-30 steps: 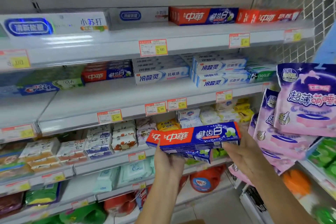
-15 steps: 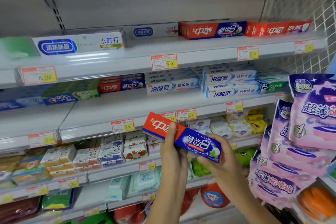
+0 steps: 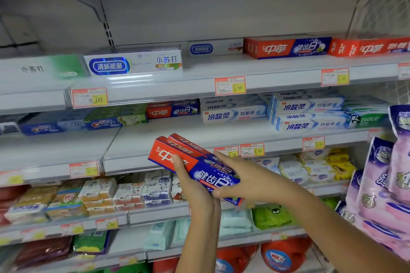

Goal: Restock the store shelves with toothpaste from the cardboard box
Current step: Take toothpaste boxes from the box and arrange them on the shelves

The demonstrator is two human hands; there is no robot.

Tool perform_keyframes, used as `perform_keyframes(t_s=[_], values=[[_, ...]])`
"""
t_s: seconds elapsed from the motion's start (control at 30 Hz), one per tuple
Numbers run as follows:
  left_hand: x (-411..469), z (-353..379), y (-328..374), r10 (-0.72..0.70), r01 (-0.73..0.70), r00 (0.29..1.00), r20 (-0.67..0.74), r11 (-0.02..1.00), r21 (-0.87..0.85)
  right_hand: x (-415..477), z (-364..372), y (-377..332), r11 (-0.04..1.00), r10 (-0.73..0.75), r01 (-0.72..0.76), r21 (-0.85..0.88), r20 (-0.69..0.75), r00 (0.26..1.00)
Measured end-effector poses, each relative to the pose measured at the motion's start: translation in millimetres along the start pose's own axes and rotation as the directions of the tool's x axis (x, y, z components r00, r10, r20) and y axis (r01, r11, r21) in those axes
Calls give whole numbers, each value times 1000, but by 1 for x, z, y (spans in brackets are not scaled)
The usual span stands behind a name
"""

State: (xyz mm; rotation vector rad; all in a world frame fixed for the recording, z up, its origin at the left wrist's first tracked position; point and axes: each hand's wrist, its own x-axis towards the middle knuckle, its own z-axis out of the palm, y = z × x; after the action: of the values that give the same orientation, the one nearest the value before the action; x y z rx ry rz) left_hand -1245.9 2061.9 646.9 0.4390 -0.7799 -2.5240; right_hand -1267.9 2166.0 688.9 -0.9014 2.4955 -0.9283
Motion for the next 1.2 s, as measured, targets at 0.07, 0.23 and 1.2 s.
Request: perform_keyframes(t_s=[0.07,0.23,1.2], values=[[4,-2,9,-7,7,999,40,1000,19,19,-4,-18,999,-29,28,31,6,1000],[41,-9,58,50,-76,987,155,984,163,69,-17,-39,994,-13,14,110,-11,1000],[297,-73,149,-100,-496,810,578,-641,585,277,7,-8,767,-110,-110,-633,-298,948]])
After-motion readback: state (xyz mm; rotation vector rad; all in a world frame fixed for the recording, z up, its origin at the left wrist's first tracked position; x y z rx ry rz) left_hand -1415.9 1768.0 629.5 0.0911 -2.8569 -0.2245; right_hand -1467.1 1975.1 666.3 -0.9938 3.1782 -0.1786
